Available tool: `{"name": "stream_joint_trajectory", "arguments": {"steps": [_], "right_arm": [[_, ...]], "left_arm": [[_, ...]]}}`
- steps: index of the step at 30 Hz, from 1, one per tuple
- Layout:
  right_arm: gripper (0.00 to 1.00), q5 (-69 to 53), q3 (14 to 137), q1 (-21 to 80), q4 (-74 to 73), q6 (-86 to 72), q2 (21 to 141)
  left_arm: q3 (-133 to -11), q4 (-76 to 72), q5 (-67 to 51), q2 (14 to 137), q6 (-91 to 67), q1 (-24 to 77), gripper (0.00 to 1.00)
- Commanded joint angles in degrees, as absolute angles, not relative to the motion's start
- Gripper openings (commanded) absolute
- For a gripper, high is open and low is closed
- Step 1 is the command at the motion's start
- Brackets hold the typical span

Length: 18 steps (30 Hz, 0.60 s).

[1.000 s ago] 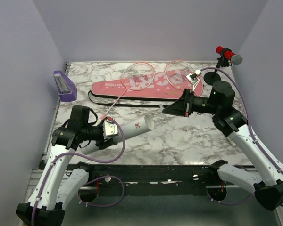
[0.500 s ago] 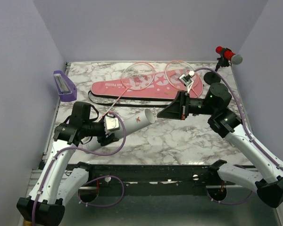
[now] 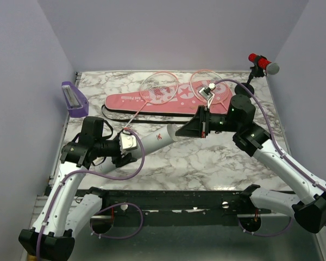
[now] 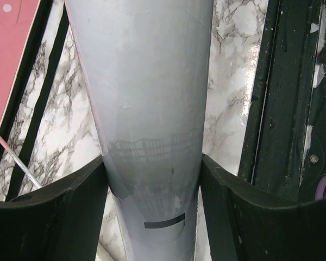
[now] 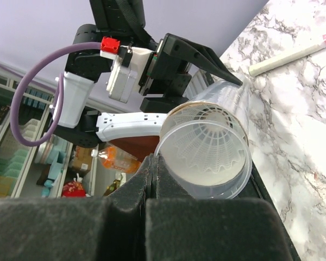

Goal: Pack up the badminton gear

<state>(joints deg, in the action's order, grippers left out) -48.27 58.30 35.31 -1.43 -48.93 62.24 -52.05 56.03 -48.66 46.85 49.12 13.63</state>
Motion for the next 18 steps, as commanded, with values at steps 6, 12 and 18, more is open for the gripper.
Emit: {"name": "stream_joint_trajectory", "arguments": {"steps": [6, 12, 18], "right_arm": [[0.0, -47.81, 58.1, 35.77, 1.21, -49.04, 63.46], [0.0, -48.6, 59.06, 36.12, 2.64, -49.92, 63.11], [0.0, -48.96, 58.01, 36.3, 4.3, -51.68, 62.05]], "left_arm": [[-53.0, 56.07, -51.24, 45.53, 50.36, 13.8, 0.69], [-52.65, 56.07, -50.98, 45.35, 50.45, 13.8, 0.69], [-52.21, 55.81, -51.06, 44.91, 50.36, 13.8, 0.7]]}}
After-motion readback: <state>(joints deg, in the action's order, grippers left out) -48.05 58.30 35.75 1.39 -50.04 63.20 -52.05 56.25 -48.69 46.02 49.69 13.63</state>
